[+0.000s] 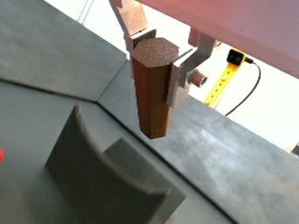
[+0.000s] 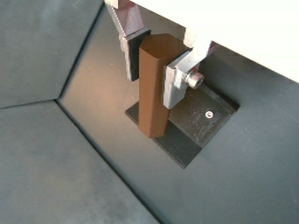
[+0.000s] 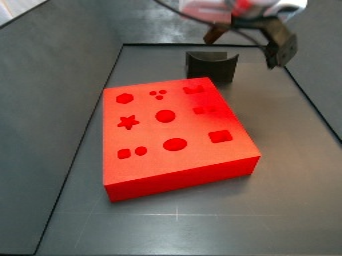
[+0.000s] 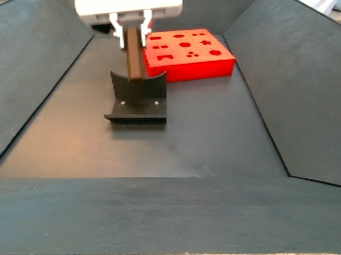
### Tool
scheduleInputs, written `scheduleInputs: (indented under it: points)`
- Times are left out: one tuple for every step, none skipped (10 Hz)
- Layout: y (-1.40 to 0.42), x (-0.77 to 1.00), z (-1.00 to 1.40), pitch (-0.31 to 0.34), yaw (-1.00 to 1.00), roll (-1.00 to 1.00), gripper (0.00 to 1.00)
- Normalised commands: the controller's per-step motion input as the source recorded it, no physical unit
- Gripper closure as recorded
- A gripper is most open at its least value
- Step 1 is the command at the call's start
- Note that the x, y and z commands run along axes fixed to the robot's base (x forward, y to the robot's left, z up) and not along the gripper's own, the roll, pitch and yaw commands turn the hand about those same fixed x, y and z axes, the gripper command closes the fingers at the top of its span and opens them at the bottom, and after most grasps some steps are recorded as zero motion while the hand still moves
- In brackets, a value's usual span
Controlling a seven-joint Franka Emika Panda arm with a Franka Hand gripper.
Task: Pick up the hexagon object. Move up. Place the hexagon object on the fixture. Regrasp the hexagon object. Move to above the board. Insert the hexagon object.
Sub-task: Move to above the board.
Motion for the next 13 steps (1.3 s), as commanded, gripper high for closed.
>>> scheduleInputs:
  points:
    - [-0.09, 0.01, 1.00, 0.081, 0.09, -0.05, 1.00]
    - [-0.09, 0.01, 1.00, 0.074, 0.09, -0.04, 1.00]
    - [-0.08, 0.01, 1.00, 0.066, 0.08, -0.04, 1.00]
    - [-0.07, 0.01, 1.00, 0.065, 0.08, -0.04, 1.00]
    - [-0.07, 0.01, 1.00, 0.065, 0.07, -0.04, 1.00]
    - [-0.06, 0.01, 1.00, 0.064, 0.06, -0.04, 1.00]
    - [-0.06, 0.01, 1.00, 0.066, 0.06, -0.04, 1.00]
    - [-0.05, 0.01, 1.00, 0.068, 0.06, -0.05, 1.00]
    - [-0.04, 0.01, 0.95, 0.071, 0.06, -0.05, 1.00]
    - [-0.02, 0.01, 0.74, 0.072, 0.05, -0.05, 1.00]
    - [-0.02, 0.01, 0.58, 0.079, 0.06, -0.05, 1.00]
    - [-0.01, 0.01, 0.42, 0.083, 0.06, -0.05, 1.00]
    - [-0.01, 0.01, 0.26, 0.090, 0.06, -0.05, 1.00]
